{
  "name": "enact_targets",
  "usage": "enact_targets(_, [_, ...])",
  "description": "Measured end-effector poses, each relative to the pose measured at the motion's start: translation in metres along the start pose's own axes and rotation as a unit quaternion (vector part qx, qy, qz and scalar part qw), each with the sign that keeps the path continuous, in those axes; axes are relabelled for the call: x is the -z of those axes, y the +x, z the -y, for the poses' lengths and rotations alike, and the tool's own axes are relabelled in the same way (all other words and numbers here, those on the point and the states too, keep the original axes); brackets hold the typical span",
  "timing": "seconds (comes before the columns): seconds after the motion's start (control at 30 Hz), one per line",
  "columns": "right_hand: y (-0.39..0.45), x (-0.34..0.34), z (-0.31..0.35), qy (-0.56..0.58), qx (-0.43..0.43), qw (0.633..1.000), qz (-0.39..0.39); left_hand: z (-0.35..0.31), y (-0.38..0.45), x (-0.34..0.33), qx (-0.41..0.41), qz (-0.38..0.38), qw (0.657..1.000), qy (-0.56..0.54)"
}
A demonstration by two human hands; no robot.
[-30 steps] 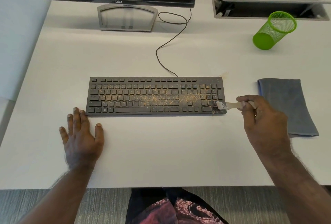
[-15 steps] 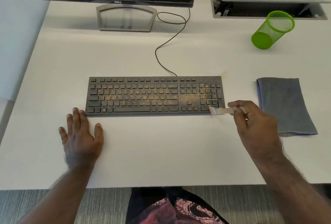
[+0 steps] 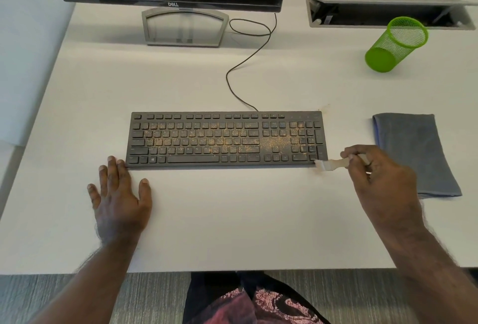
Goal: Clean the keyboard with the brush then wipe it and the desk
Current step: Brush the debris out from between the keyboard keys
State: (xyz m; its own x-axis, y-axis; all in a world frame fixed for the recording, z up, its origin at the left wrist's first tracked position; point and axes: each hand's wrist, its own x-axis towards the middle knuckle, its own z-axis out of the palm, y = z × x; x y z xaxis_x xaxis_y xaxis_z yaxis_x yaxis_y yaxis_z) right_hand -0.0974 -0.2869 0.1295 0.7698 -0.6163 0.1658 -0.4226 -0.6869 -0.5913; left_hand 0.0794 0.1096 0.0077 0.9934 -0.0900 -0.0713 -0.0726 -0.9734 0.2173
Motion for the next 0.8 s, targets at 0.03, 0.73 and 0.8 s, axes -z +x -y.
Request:
enact_targets(0.03, [0.002, 0.001, 0.0, 0.008, -0.005, 1.0, -0.007, 0.0, 0.0, 0.0, 0.0, 0.001, 1.0, 0.0])
enact_targets(0.73, [0.019, -0.01, 0.015, 0.003, 0.085, 0.995, 0.043, 0.0, 0.0, -0.001, -0.001, 0.001, 1.0, -0.001])
enact_targets(0.8, [0.019, -0.014, 0.016, 0.003, 0.111, 0.992, 0.061, -0.001, 0.0, 0.0, -0.001, 0.001, 1.0, -0.001])
